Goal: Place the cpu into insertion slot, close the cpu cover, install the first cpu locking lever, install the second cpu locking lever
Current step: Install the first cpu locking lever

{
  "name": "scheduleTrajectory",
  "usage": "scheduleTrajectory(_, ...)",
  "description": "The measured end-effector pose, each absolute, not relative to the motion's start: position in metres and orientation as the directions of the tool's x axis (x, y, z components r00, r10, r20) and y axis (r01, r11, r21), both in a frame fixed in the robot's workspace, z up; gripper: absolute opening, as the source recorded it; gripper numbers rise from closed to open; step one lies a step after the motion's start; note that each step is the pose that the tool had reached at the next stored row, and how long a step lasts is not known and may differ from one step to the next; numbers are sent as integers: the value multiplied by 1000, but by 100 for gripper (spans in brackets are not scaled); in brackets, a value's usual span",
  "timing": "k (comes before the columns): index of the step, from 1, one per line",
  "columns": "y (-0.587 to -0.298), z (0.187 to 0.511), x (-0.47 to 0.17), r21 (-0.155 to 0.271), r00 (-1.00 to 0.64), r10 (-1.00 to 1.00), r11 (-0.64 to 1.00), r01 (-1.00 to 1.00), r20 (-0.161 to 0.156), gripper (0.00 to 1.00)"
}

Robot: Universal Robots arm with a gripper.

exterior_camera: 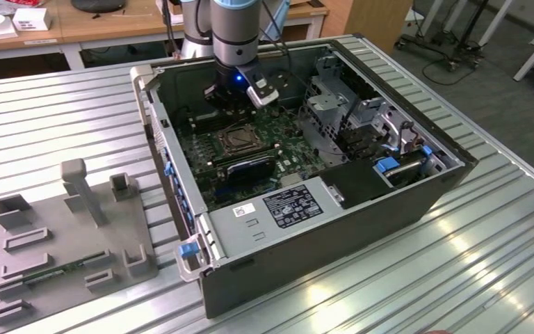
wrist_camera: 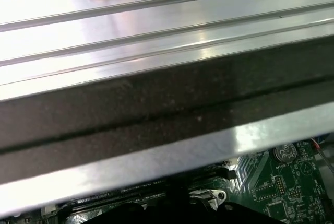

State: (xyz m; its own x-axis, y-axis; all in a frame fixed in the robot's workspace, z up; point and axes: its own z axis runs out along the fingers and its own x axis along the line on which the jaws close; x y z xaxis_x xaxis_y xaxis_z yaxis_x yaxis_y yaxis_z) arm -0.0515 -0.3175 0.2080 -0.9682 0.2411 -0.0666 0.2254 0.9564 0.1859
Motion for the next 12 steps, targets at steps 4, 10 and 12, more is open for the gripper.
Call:
scheduleTrajectory(4,-317,208,-53,215,-964,257,947,238,-65,11)
scheduleTrajectory(10,-318,208,-54,221,-959,277,941,257,-64,11)
scheduleTrajectory(12,-318,208,-54,221,-959,277,941,257,-64,11)
